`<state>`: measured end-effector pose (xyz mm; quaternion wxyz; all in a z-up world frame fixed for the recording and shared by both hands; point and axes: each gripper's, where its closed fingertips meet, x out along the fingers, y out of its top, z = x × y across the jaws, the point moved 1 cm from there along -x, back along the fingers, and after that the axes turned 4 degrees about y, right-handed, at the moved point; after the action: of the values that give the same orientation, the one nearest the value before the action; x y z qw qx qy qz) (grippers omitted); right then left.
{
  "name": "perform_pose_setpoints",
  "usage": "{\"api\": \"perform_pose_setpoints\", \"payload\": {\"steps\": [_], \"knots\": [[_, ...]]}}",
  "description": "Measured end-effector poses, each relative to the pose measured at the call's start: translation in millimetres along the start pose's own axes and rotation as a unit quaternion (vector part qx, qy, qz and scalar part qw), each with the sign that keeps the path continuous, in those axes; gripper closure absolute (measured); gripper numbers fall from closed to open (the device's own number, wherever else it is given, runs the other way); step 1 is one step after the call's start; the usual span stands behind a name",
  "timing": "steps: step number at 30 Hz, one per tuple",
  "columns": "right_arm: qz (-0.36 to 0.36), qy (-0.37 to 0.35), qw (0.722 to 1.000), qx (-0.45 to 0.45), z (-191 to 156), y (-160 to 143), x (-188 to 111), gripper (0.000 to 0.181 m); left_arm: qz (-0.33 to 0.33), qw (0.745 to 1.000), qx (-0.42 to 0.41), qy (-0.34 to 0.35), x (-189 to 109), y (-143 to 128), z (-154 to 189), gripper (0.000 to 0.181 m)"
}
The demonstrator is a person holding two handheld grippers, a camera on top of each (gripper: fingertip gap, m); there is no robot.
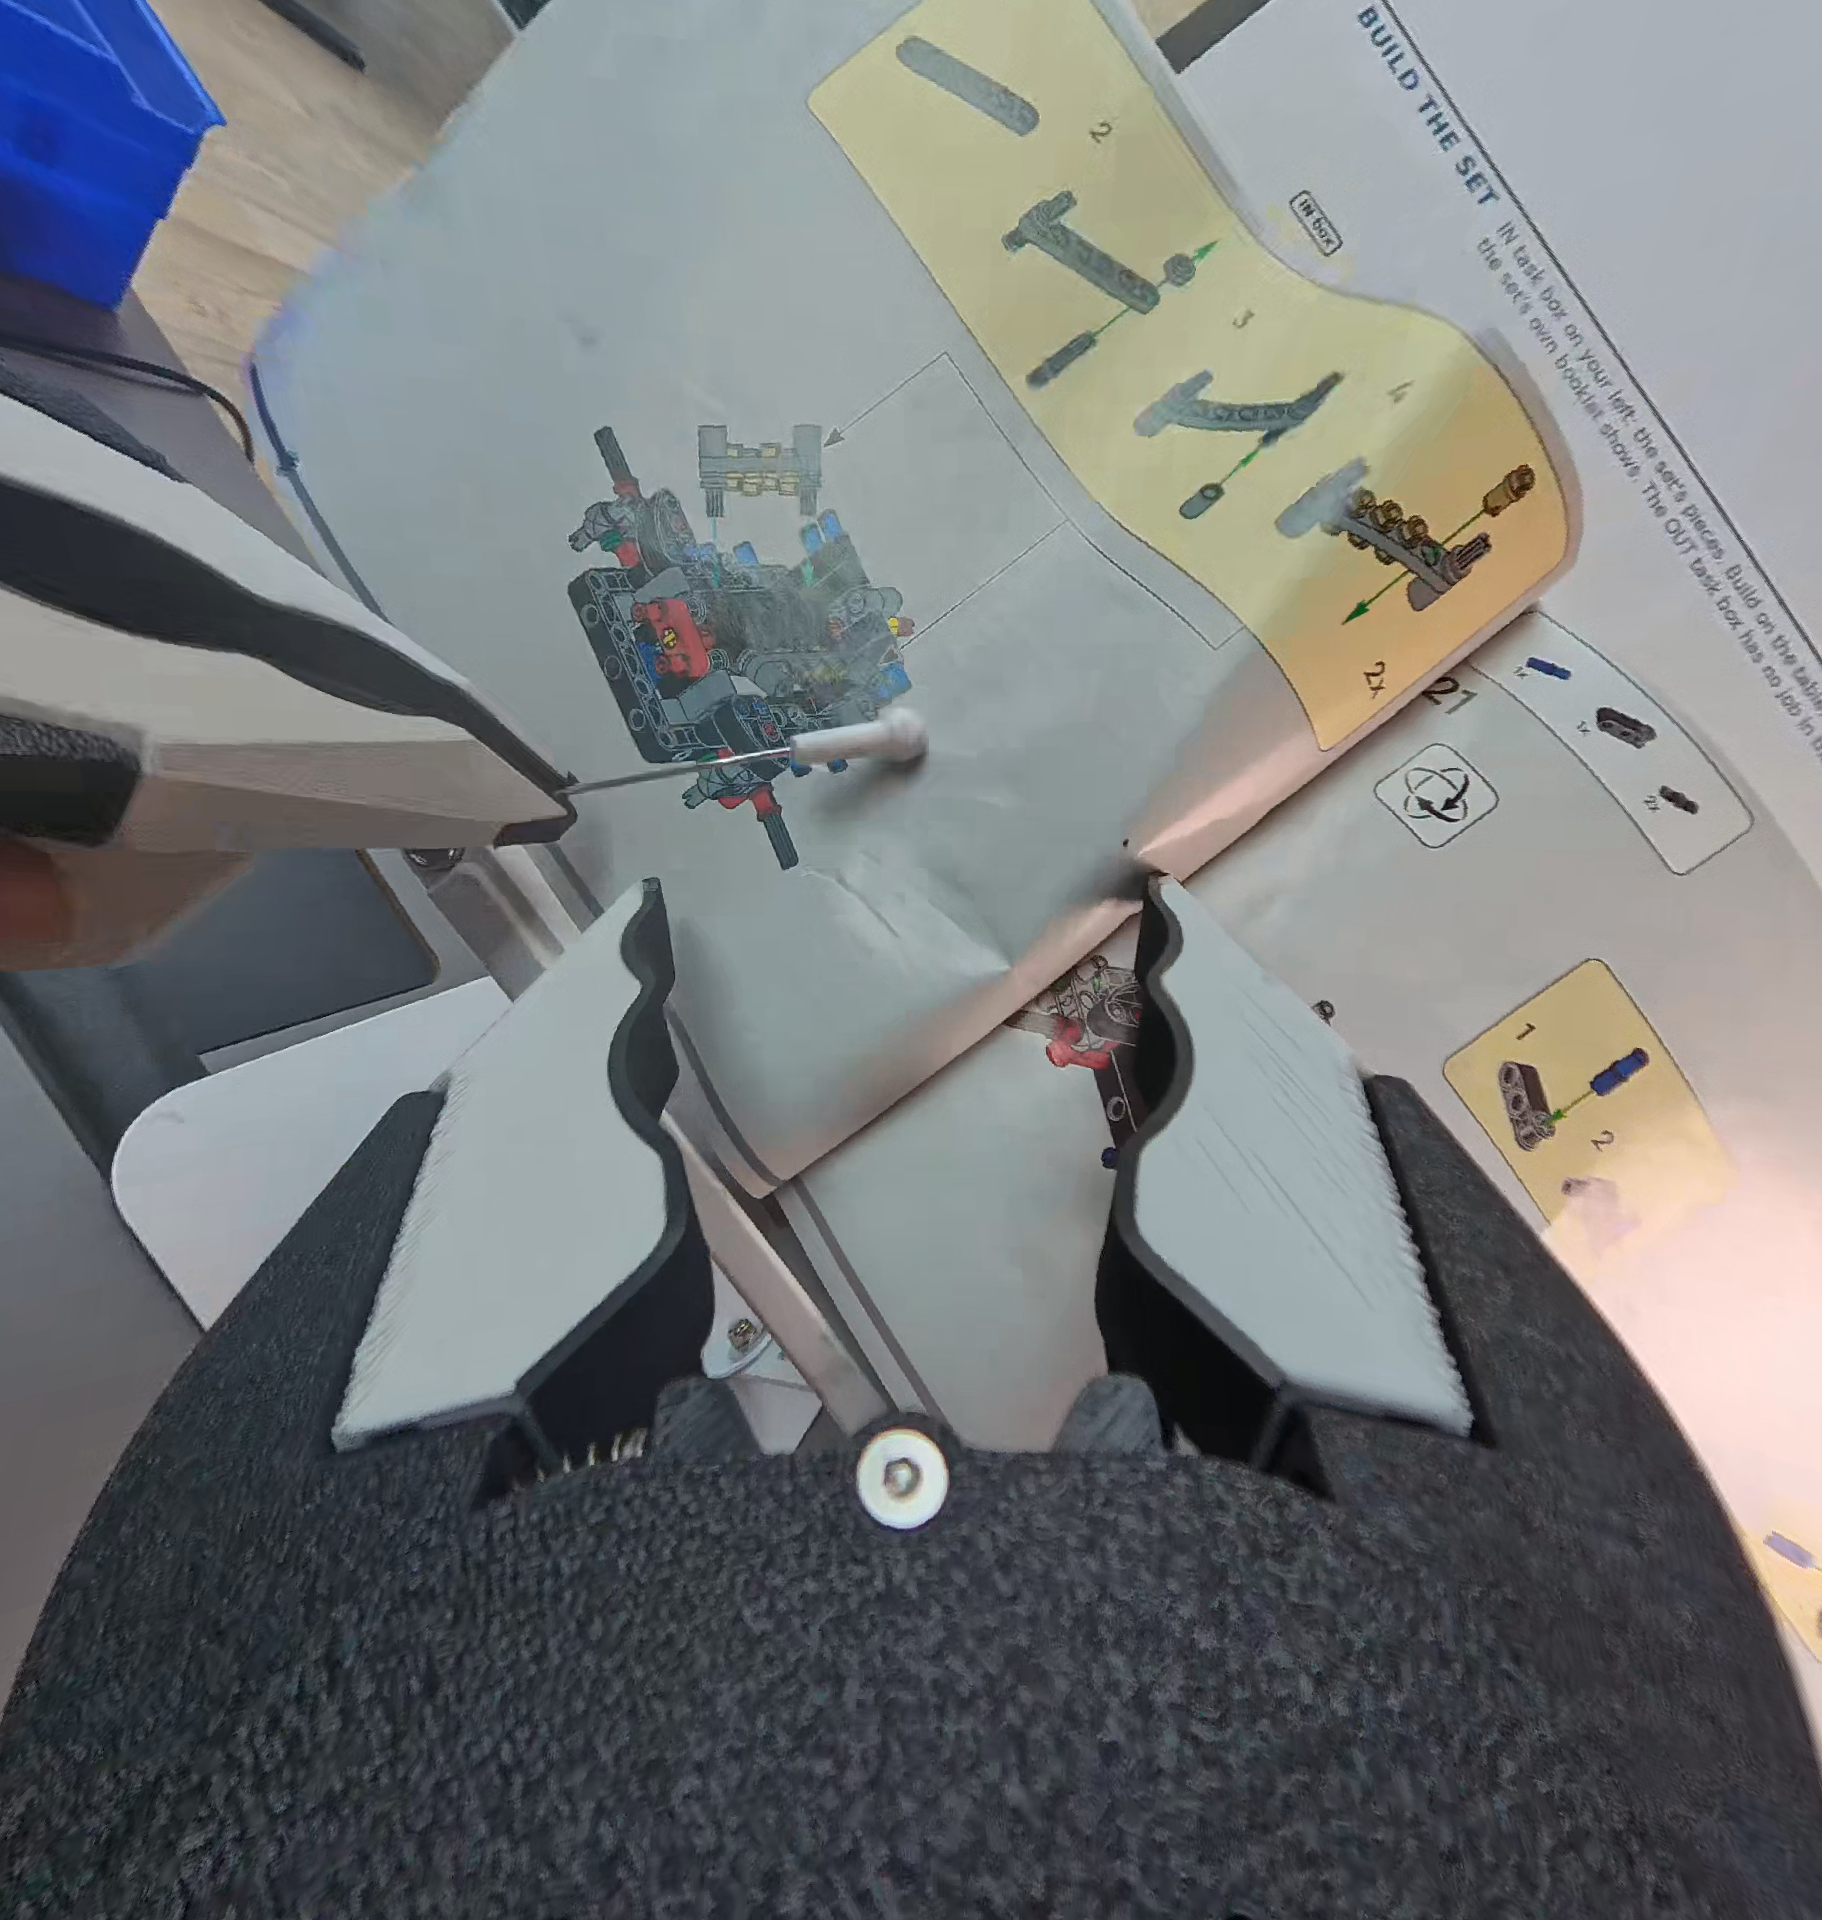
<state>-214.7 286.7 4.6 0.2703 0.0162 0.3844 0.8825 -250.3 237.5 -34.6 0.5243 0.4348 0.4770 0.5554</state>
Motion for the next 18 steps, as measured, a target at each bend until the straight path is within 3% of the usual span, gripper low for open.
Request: {"api": "perform_pose_setpoints", "payload": {"steps": [3,8,13,15,18], "knots": [[0.012,0.036,0.999,0.012,-2,1,-2,0.089,-0.006,0.992,0.125,0.001,1,-2,6,0.181],[0.015,0.055,0.998,0.0,-7,0,-5,0.081,-0.009,0.974,0.228,-0.01,-3,-5,12,0.181],[0.023,0.074,0.997,0.017,-8,0,-8,0.075,-0.034,0.938,0.345,-0.027,-5,-11,24,0.181],[0.021,0.085,0.996,0.032,-9,0,-11,0.077,-0.062,0.929,0.365,-0.025,-6,-11,23,0.181],[0.043,0.083,0.994,0.06,-2,7,-32,0.088,-0.11,0.945,0.307,-0.01,-6,-11,18,0.177]]}}
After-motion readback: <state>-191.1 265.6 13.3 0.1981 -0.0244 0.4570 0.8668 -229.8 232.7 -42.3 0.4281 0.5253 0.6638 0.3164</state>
